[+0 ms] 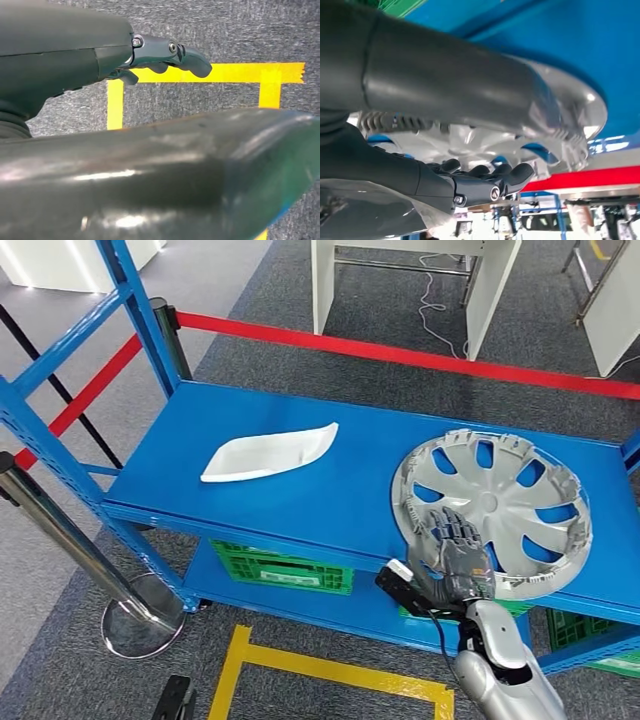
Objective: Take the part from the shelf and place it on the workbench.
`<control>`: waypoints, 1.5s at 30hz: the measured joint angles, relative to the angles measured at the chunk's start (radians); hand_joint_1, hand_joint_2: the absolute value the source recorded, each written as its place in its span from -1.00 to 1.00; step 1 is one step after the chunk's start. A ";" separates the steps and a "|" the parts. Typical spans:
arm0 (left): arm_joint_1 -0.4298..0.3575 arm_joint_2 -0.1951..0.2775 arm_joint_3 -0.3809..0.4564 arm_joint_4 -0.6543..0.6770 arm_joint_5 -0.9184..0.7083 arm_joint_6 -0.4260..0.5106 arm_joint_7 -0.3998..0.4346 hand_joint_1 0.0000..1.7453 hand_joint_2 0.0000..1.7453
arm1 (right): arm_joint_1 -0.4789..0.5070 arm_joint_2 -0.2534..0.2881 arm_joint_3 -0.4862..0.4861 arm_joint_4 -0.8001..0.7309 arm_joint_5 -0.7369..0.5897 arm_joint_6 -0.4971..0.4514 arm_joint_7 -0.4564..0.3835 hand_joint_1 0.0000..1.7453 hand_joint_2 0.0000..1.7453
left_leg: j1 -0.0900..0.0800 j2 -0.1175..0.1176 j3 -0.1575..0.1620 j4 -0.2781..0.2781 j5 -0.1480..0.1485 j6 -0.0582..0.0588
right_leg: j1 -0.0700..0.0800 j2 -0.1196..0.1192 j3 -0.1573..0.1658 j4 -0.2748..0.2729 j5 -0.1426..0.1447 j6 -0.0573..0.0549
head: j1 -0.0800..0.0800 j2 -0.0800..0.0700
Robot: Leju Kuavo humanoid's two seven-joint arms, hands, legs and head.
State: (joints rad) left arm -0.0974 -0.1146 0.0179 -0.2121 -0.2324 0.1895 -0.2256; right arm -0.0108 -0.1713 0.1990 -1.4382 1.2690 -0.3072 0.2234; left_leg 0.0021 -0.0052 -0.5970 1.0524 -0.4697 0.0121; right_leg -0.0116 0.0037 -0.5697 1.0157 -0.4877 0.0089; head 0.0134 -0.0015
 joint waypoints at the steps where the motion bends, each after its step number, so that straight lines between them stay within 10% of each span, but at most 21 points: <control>1: 0.000 0.000 0.000 0.000 -0.001 0.000 -0.001 -1.00 -1.00 | 0.001 0.000 -0.007 0.000 -0.001 -0.001 -0.002 -1.00 -1.00 | -0.002 0.000 0.007 -0.017 -0.002 0.002 | 0.001 0.000 -0.002 0.000 0.000 0.005 | 0.000 0.000; 5: 0.001 0.000 0.001 0.000 -0.001 0.000 -0.004 -1.00 -1.00 | 0.006 0.000 -0.027 -0.001 0.001 -0.002 -0.008 -1.00 -1.00 | 0.001 0.000 0.010 -0.035 0.004 0.020 | -0.001 -0.001 -0.017 0.022 -0.020 0.026 | 0.002 0.000; 9: 0.002 -0.001 0.004 0.000 -0.003 -0.001 -0.005 -1.00 -1.00 | 0.019 -0.001 -0.044 -0.001 0.001 0.010 -0.011 -1.00 -1.00 | 0.002 0.001 0.011 -0.039 0.007 0.030 | -0.002 -0.001 -0.124 0.246 -0.124 0.037 | 0.007 0.000; 11: 0.004 -0.001 0.005 0.000 -0.004 -0.001 -0.005 -1.00 -1.00 | 0.028 -0.001 -0.047 -0.001 0.001 0.018 -0.014 -1.00 -1.00 | 0.002 0.001 0.011 -0.038 0.007 0.029 | -0.003 -0.002 -0.132 0.257 -0.104 0.040 | 0.008 0.000; 13: 0.003 -0.002 0.006 0.000 -0.004 -0.001 -0.005 -1.00 -1.00 | 0.030 -0.003 -0.049 -0.001 0.001 0.021 -0.017 -1.00 -1.00 | 0.003 0.000 0.012 -0.035 0.005 0.026 | -0.006 -0.003 -0.074 0.135 -0.038 0.041 | 0.008 0.000; 17: 0.004 -0.001 0.007 0.000 -0.004 -0.003 -0.005 -1.00 -1.00 | 0.031 -0.004 -0.049 -0.001 0.002 0.024 -0.019 -1.00 1.00 | -0.005 -0.001 0.005 -0.025 0.002 0.009 | -0.004 0.001 -0.002 0.004 -0.005 0.028 | 0.008 0.000; 20: 0.002 0.000 0.007 0.000 -0.005 -0.003 -0.006 -1.00 -1.00 | 0.031 -0.004 -0.049 -0.001 0.003 0.029 -0.020 -1.00 1.00 | -0.001 0.000 -0.002 -0.004 -0.015 -0.005 | -0.006 0.000 -0.002 0.003 -0.001 0.009 | 0.005 0.000; 25: 0.003 0.000 0.011 0.000 -0.010 -0.004 -0.005 -1.00 -1.00 | 0.030 -0.004 -0.049 0.002 0.013 0.045 -0.018 -1.00 1.00 | 0.002 0.001 -0.109 0.251 -0.133 -0.018 | -0.007 -0.004 -0.001 0.002 0.000 -0.006 | 0.002 0.000; 30: 0.001 0.001 0.024 0.000 -0.021 -0.004 -0.005 -1.00 -1.00 | 0.030 -0.004 -0.050 0.004 0.013 0.062 -0.012 -1.00 1.00 | -0.002 0.001 0.004 0.020 -0.012 0.001 | -0.002 -0.001 0.004 0.003 -0.003 0.000 | 0.002 0.000; 35: 0.000 0.002 0.027 0.000 -0.022 -0.004 -0.005 -1.00 -1.00 | 0.031 -0.007 -0.051 0.004 0.012 0.076 -0.010 -1.00 1.00 | -0.001 0.001 0.022 -0.034 -0.005 0.019 | -0.002 -0.001 -0.008 0.009 -0.011 0.026 | 0.004 0.000; 39: -0.001 0.000 0.029 0.000 -0.024 -0.007 -0.007 -1.00 -1.00 | 0.034 -0.013 -0.048 0.004 0.004 0.099 -0.010 -1.00 1.00 | 0.002 0.002 0.023 -0.043 0.001 0.031 | -0.002 -0.002 -0.106 0.217 -0.117 0.039 | 0.011 0.000; 41: 0.001 0.000 0.031 0.000 -0.027 -0.010 -0.008 -1.00 -1.00 | 0.039 -0.016 -0.047 0.004 0.000 0.111 -0.010 -1.00 1.00 | 0.002 0.002 0.023 -0.043 0.000 0.031 | -0.003 -0.002 -0.134 0.272 -0.119 0.043 | 0.012 0.000; 45: -0.001 -0.001 0.036 0.000 -0.037 -0.014 -0.008 -1.00 -1.00 | 0.033 -0.025 -0.043 0.005 0.004 0.132 -0.007 -0.97 1.00 | 0.000 0.001 0.023 -0.034 -0.005 0.021 | -0.005 -0.003 -0.026 0.050 -0.007 0.041 | 0.012 0.000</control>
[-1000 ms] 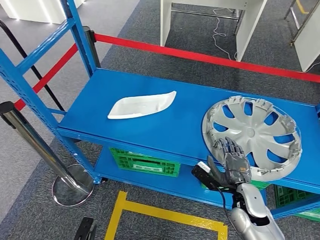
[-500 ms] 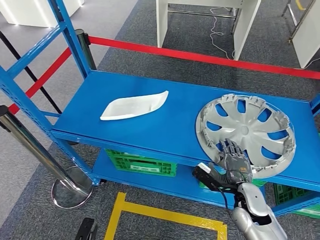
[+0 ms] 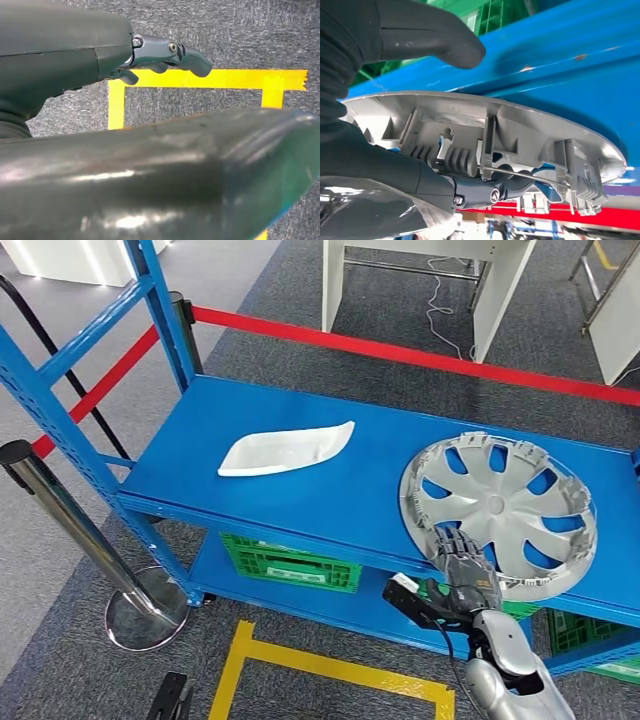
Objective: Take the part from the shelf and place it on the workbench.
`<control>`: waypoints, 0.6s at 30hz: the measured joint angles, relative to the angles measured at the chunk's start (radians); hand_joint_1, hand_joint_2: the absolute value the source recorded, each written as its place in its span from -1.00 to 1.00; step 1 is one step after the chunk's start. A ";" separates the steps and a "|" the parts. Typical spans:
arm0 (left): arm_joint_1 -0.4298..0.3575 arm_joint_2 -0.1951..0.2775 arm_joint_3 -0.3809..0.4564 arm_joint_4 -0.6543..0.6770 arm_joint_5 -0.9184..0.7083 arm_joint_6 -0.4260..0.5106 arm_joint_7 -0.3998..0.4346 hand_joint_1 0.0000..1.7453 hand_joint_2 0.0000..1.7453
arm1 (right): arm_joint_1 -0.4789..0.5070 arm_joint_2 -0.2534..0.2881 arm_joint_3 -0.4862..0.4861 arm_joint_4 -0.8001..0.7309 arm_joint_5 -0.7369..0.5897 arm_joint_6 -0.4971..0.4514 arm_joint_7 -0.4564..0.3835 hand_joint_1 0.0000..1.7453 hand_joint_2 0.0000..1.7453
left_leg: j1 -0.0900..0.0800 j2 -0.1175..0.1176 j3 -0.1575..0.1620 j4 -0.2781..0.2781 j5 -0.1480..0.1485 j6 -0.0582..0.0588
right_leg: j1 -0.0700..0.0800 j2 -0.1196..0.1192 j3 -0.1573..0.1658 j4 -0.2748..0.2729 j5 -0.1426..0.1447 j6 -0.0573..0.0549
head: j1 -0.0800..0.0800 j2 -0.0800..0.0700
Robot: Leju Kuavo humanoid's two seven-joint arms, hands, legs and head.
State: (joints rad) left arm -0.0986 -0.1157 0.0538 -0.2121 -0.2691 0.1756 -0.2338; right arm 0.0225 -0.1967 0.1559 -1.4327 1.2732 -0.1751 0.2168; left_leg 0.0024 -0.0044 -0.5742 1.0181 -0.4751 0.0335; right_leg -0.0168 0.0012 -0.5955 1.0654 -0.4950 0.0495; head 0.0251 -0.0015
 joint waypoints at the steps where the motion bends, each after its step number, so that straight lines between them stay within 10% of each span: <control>1: 0.000 0.000 0.003 0.000 -0.002 0.000 0.000 -1.00 -1.00 | -0.002 -0.002 0.001 0.000 0.004 0.001 0.004 -0.47 1.00 | -0.002 0.000 -0.002 0.003 -0.001 -0.005 | 0.001 0.001 0.018 -0.035 0.006 -0.004 | 0.000 0.000; 4: 0.000 0.000 0.012 0.000 -0.004 0.002 0.000 -1.00 -1.00 | -0.005 -0.004 0.004 0.001 0.015 -0.011 0.017 1.00 1.00 | -0.002 0.000 -0.004 0.005 -0.002 -0.018 | 0.003 0.003 0.030 -0.052 0.005 -0.022 | 0.000 0.000; 11: 0.003 0.000 0.019 0.000 -0.014 0.004 -0.004 -1.00 -1.00 | -0.005 -0.004 0.005 0.001 0.010 -0.012 0.021 1.00 1.00 | 0.005 0.001 -0.121 0.284 -0.131 -0.042 | 0.000 -0.004 0.038 -0.058 0.008 -0.047 | -0.009 0.000; 15: 0.000 0.000 0.021 0.000 -0.022 0.005 -0.005 -1.00 -1.00 | -0.008 -0.004 0.003 0.001 0.000 -0.003 0.015 1.00 1.00 | 0.006 0.000 -0.019 0.072 -0.019 -0.033 | 0.002 0.001 0.043 -0.057 0.005 -0.042 | -0.009 0.000; 18: -0.004 -0.001 0.022 0.000 -0.023 0.005 -0.007 -1.00 -1.00 | -0.010 -0.005 0.001 0.001 -0.007 0.001 0.012 1.00 1.00 | 0.001 -0.001 0.007 0.006 -0.009 -0.023 | 0.006 0.004 0.039 -0.059 0.008 -0.025 | -0.007 0.000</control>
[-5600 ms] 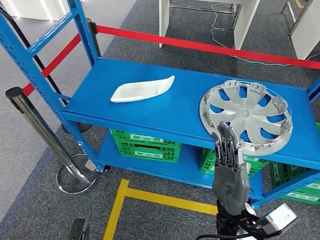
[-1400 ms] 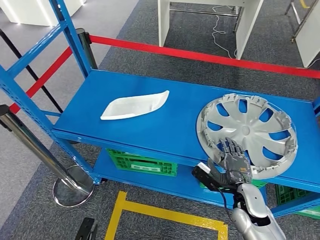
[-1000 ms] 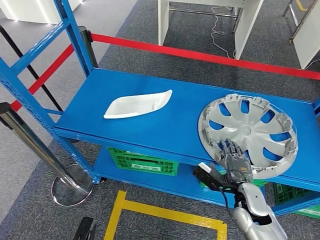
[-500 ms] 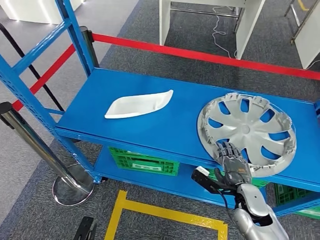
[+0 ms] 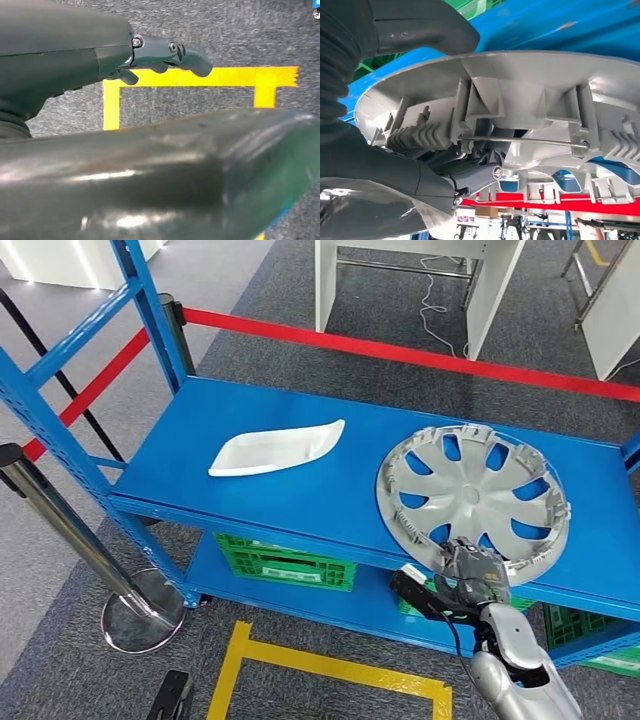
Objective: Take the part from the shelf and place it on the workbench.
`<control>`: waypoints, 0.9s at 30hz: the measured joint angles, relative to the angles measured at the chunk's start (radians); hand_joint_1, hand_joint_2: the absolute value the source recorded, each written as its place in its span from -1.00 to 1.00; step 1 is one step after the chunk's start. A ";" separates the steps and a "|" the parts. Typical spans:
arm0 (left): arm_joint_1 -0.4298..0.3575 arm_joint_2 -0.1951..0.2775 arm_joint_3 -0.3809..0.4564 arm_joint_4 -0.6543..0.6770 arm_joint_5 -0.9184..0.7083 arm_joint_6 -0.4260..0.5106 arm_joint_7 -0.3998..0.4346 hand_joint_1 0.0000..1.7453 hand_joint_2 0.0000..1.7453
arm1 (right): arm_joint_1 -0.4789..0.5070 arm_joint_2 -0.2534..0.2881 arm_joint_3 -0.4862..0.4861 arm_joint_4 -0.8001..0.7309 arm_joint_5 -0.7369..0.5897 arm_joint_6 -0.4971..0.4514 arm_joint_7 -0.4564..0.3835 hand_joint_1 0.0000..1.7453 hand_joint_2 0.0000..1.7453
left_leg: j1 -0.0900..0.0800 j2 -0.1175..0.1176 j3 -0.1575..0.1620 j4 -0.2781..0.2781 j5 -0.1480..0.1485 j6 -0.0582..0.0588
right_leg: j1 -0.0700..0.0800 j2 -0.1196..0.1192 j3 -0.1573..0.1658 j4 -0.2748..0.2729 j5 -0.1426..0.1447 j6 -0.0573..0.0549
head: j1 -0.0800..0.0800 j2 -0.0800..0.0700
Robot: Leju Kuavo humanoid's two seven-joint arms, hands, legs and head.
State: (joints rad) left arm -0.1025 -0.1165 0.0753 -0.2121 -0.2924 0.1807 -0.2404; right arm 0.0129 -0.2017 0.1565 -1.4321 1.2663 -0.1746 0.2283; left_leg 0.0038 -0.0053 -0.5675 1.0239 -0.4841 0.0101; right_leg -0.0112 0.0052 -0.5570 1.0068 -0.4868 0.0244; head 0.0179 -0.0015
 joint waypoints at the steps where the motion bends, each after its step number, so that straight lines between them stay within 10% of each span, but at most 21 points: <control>1: 0.000 0.000 0.001 0.000 0.000 0.001 0.000 -1.00 -1.00 | 0.000 0.000 -0.001 0.000 -0.001 0.000 -0.001 1.00 1.00 | 0.001 0.000 -0.001 -0.002 0.003 0.006 | -0.001 0.000 -0.001 -0.003 0.001 0.006 | 0.000 0.000; 4: -0.003 -0.001 0.008 0.000 -0.006 0.002 -0.001 -1.00 -1.00 | 0.000 -0.001 0.001 0.000 -0.005 0.001 -0.008 1.00 1.00 | 0.005 0.002 0.000 -0.014 0.013 0.027 | -0.004 -0.001 -0.033 0.056 -0.041 0.019 | 0.003 0.000; 8: -0.002 -0.003 0.016 0.000 -0.013 0.002 -0.001 -1.00 -1.00 | 0.003 -0.001 0.009 0.002 -0.012 0.002 -0.016 1.00 1.00 | 0.002 0.002 -0.003 -0.013 0.014 0.033 | -0.004 -0.002 -0.138 0.276 -0.127 0.026 | 0.006 0.000; 13: -0.003 -0.005 0.018 0.000 -0.016 0.001 -0.001 -1.00 -1.00 | -0.006 -0.003 0.016 0.002 -0.018 0.002 -0.027 1.00 1.00 | -0.001 0.000 -0.001 -0.006 0.008 0.024 | -0.002 -0.004 -0.020 0.030 -0.002 0.017 | 0.005 0.000; 18: -0.005 -0.005 0.019 -0.001 -0.016 0.000 -0.001 -1.00 -1.00 | -0.013 -0.005 0.020 0.001 -0.020 0.003 -0.032 1.00 1.00 | 0.001 0.000 -0.007 0.010 -0.005 -0.003 | -0.001 -0.003 0.003 -0.008 0.005 -0.010 | 0.002 0.000; 23: -0.003 -0.004 0.019 -0.001 -0.017 0.002 -0.001 -1.00 -1.00 | -0.014 -0.005 0.023 0.002 -0.025 0.004 -0.033 1.00 1.00 | 0.007 0.001 -0.115 0.266 -0.129 -0.021 | -0.004 -0.010 0.003 -0.012 0.008 -0.024 | -0.003 0.000; 27: -0.003 -0.002 0.020 -0.001 -0.027 0.002 -0.001 -1.00 -1.00 | -0.014 -0.005 0.023 0.003 -0.045 0.006 -0.048 1.00 1.00 | 0.013 0.001 -0.029 0.097 -0.024 -0.020 | -0.004 -0.008 0.007 -0.009 0.006 -0.017 | -0.003 0.000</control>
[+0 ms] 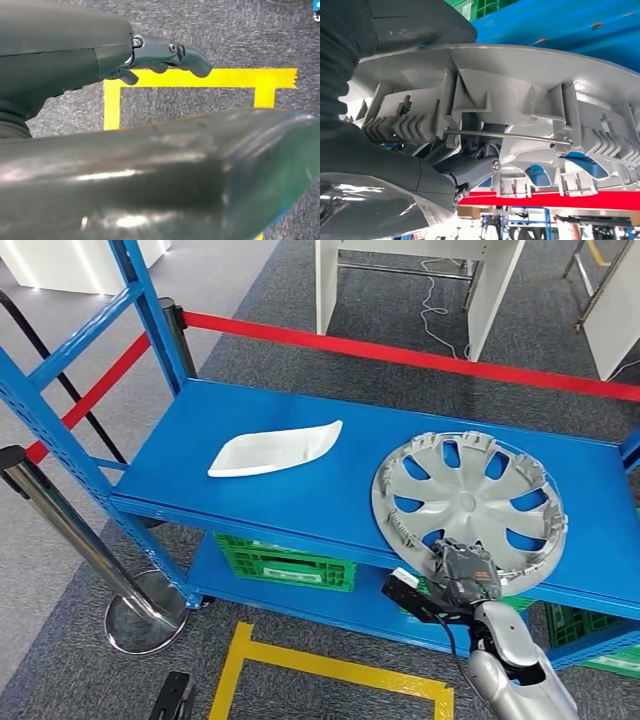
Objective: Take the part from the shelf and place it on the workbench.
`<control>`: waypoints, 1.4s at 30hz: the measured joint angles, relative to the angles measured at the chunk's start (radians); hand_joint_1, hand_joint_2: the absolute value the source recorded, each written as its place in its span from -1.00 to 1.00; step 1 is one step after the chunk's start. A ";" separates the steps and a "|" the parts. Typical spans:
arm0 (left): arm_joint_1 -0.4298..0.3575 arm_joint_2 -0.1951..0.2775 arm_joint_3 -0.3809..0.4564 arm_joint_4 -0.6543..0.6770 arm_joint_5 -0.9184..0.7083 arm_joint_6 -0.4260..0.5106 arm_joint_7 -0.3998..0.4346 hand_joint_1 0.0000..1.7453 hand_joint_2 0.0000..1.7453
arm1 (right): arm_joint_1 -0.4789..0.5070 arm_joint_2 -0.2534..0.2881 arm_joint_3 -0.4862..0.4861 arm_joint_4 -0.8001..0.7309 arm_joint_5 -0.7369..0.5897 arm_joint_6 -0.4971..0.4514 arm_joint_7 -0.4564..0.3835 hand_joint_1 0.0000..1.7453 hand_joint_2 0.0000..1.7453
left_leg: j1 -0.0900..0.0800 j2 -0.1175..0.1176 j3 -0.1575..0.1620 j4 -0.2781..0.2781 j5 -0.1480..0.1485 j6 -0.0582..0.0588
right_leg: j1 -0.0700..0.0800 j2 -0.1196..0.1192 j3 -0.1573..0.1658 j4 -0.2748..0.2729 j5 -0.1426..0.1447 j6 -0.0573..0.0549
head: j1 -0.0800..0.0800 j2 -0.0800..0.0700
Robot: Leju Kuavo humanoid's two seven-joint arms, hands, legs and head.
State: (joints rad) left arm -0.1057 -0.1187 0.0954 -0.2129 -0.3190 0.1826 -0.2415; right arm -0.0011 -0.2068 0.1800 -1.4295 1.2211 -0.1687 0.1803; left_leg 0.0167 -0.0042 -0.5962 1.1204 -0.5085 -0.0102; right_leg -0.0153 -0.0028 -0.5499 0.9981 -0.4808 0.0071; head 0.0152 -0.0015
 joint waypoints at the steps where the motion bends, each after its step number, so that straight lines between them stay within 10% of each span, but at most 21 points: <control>1: -0.001 0.000 0.001 0.000 -0.003 0.000 0.000 -1.00 -1.00 | 0.000 0.000 0.000 0.000 -0.006 -0.001 -0.005 1.00 1.00 | 0.000 0.000 0.025 -0.054 0.016 0.003 | 0.001 0.001 -0.002 0.002 -0.001 0.005 | 0.000 0.000; 6: 0.000 0.000 0.013 0.000 -0.009 0.001 -0.002 -1.00 -1.00 | 0.006 -0.002 -0.001 -0.005 -0.026 -0.044 -0.040 1.00 1.00 | -0.005 0.000 0.036 -0.101 0.024 0.031 | -0.001 0.004 -0.019 0.013 -0.007 0.034 | 0.003 0.000; 10: -0.001 -0.002 0.023 0.000 -0.021 0.004 -0.007 -1.00 -1.00 | 0.028 -0.002 0.007 -0.028 -0.001 -0.133 -0.067 1.00 1.00 | -0.007 0.001 0.031 -0.107 0.030 0.050 | -0.002 0.004 -0.122 0.227 -0.114 0.041 | 0.011 0.000; 12: 0.001 -0.003 0.026 0.000 -0.025 0.006 -0.009 -1.00 -1.00 | 0.044 0.000 0.012 -0.045 0.023 -0.194 -0.080 1.00 1.00 | -0.009 0.000 0.030 -0.106 0.029 0.052 | -0.002 0.004 -0.156 0.292 -0.122 0.041 | 0.011 0.000; 17: 0.001 -0.007 0.037 0.000 -0.034 0.010 -0.013 -1.00 -1.00 | 0.061 0.022 0.022 -0.107 0.085 -0.352 -0.116 1.00 1.00 | -0.014 -0.001 0.027 -0.099 0.024 0.040 | 0.000 0.004 -0.035 0.034 0.001 0.029 | 0.010 0.000; 22: 0.001 -0.011 0.048 0.000 -0.040 0.012 -0.014 -1.00 -1.00 | 0.076 0.043 0.024 -0.145 0.113 -0.397 -0.130 1.00 1.00 | -0.015 0.000 0.011 -0.071 0.003 0.015 | -0.003 0.003 -0.023 0.010 0.001 0.008 | 0.006 0.000; 27: 0.004 -0.011 0.052 0.000 -0.051 0.015 -0.014 -1.00 -1.00 | 0.092 0.072 0.021 -0.198 0.197 -0.501 -0.163 1.00 1.00 | -0.011 0.000 -0.103 0.181 -0.098 0.001 | -0.002 0.000 -0.019 0.008 -0.001 -0.005 | 0.001 0.000; 32: 0.001 -0.012 0.054 0.000 -0.066 0.021 -0.015 -1.00 -1.00 | 0.109 0.111 0.015 -0.290 0.248 -0.510 -0.226 1.00 1.00 | -0.019 0.000 0.002 -0.067 0.039 0.027 | 0.004 0.005 -0.014 0.011 -0.006 -0.001 | 0.002 0.000; 42: 0.000 -0.012 0.055 0.000 -0.071 0.023 -0.016 -1.00 -1.00 | 0.112 0.126 0.010 -0.326 0.257 -0.513 -0.257 1.00 1.00 | -0.024 -0.001 0.010 -0.098 0.037 0.033 | 0.005 0.005 -0.023 0.012 -0.004 0.009 | 0.004 0.000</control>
State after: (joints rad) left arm -0.1062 -0.1312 0.1499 -0.2132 -0.3899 0.2056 -0.2571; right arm 0.1106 -0.0808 0.1900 -1.7552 1.4782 -0.6813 -0.0771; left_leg -0.0071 -0.0050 -0.5866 1.0220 -0.4716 0.0224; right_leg -0.0108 0.0020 -0.5727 1.0104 -0.4848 0.0158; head 0.0187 -0.0015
